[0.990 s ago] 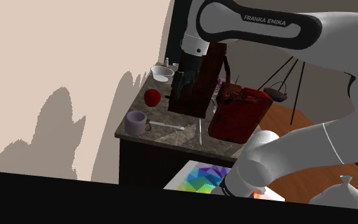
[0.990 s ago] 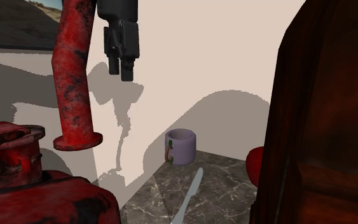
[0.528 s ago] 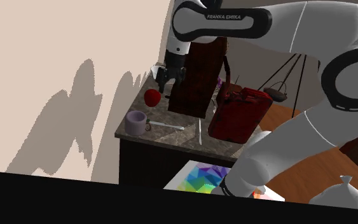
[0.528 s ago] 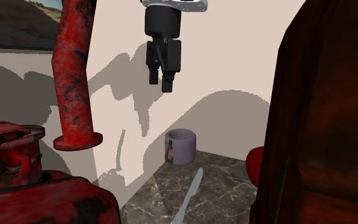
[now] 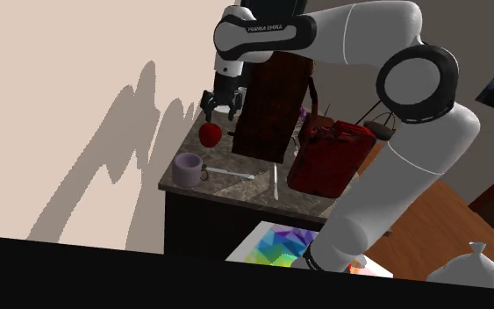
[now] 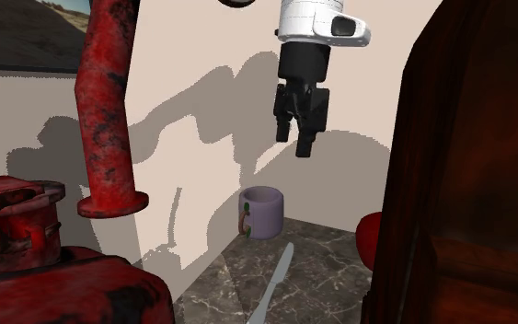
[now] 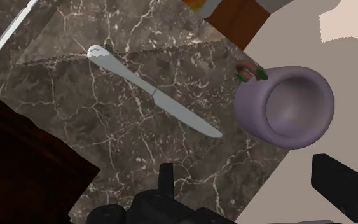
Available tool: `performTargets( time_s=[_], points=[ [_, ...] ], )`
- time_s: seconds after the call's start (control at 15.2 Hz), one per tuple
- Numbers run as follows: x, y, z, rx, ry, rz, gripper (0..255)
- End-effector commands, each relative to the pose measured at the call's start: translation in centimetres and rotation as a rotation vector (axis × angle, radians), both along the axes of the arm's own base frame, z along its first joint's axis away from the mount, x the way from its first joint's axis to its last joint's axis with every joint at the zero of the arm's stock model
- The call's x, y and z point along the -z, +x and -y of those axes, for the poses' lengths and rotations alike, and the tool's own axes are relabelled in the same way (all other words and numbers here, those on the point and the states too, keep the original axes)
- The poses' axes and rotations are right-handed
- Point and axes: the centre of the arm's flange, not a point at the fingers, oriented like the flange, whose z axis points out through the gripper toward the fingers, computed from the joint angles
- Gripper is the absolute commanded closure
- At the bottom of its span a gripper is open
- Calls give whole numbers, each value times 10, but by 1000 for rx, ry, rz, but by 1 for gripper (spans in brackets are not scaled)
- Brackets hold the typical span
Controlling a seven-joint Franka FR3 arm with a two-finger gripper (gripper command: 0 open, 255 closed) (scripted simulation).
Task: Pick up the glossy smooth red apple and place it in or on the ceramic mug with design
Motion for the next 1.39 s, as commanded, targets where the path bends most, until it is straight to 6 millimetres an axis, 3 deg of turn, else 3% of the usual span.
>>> performTargets(
  time_s=[0.0, 0.86, 1.32],
  points=[
    [6, 20, 13, 46, -2, -5, 0],
    [65, 138, 126, 340, -16, -41, 0],
    [98, 136, 125, 343, -16, -42, 0]
  ],
)
